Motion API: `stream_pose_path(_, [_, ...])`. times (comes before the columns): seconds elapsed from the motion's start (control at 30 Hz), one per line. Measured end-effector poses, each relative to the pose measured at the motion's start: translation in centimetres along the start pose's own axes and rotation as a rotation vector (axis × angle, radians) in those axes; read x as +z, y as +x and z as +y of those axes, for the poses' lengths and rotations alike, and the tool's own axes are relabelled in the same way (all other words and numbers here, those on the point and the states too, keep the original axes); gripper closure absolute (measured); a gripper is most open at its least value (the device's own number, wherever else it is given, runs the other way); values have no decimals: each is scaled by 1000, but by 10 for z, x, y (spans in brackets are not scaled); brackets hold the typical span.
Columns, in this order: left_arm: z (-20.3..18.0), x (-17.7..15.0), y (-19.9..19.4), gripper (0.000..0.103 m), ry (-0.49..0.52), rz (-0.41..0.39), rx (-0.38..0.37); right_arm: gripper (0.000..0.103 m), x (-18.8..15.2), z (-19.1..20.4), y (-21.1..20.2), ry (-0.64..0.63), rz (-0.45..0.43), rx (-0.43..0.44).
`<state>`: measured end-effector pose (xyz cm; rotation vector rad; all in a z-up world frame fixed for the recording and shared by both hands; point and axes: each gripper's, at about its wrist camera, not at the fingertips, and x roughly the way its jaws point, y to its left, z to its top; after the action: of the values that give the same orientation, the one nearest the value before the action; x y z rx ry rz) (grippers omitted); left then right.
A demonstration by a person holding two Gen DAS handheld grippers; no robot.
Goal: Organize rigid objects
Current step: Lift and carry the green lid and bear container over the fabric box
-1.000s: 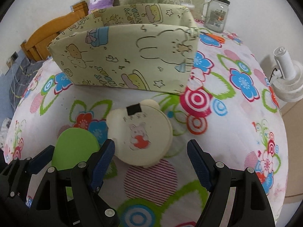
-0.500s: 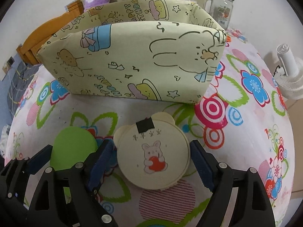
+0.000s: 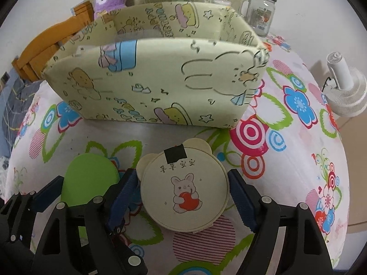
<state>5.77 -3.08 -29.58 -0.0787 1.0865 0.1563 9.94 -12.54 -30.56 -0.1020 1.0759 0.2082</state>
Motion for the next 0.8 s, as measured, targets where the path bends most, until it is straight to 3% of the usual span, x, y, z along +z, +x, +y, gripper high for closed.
stream_pose_path(0.8, [-8,22,-92,26,24,-96,-32,21,20,-6,-97,40,-93,6])
